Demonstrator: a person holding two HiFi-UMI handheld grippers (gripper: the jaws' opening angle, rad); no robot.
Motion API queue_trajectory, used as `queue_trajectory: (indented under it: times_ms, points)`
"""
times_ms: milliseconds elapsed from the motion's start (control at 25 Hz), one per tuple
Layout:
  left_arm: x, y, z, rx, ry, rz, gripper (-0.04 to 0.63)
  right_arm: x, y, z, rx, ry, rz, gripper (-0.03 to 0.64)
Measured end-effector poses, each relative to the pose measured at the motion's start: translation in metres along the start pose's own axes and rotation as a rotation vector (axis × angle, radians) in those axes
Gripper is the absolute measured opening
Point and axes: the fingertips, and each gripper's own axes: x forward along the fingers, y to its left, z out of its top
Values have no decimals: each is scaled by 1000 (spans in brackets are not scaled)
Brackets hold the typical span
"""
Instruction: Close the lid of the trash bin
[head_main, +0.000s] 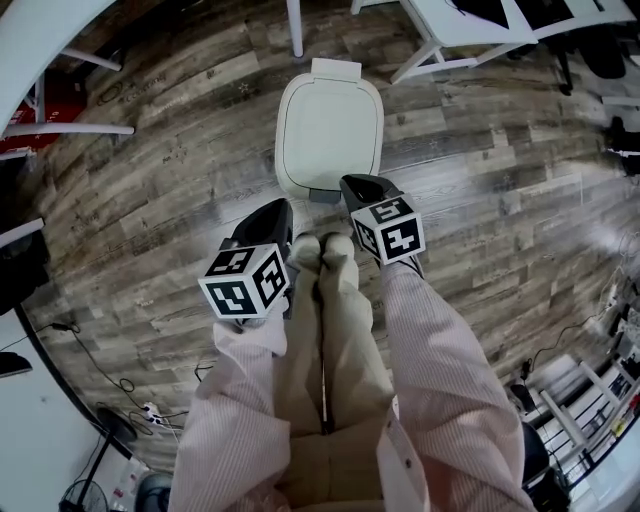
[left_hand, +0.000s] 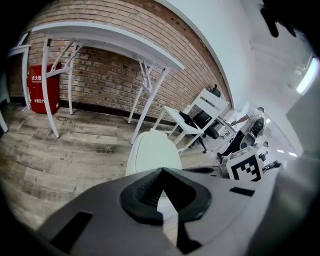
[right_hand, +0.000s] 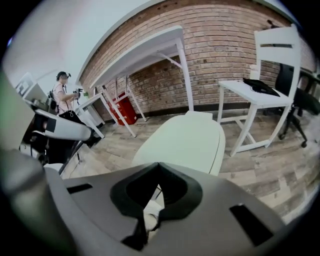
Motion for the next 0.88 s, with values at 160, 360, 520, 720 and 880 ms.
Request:
queue_trajectory:
  times_ms: [160,360,520,720,880]
  points:
    - [-20,-21,20,9,-24,-17,-8,-33,14,27,37,-79,20,3]
    - [-52,-50,49,-22,-84,-31,-8,-83,33,61,85,-168,29,3]
    - [-80,-73,81,-11,-146,-41,-8,-123,43,97,116,-259,20,3]
    - [-111,-100,114,38,-206,-68,-8,-167,55,130,94,-326,9,3]
    - [-137,-120,135,87,-249,-100,-8,-201,66,158,52,-388,-6,3]
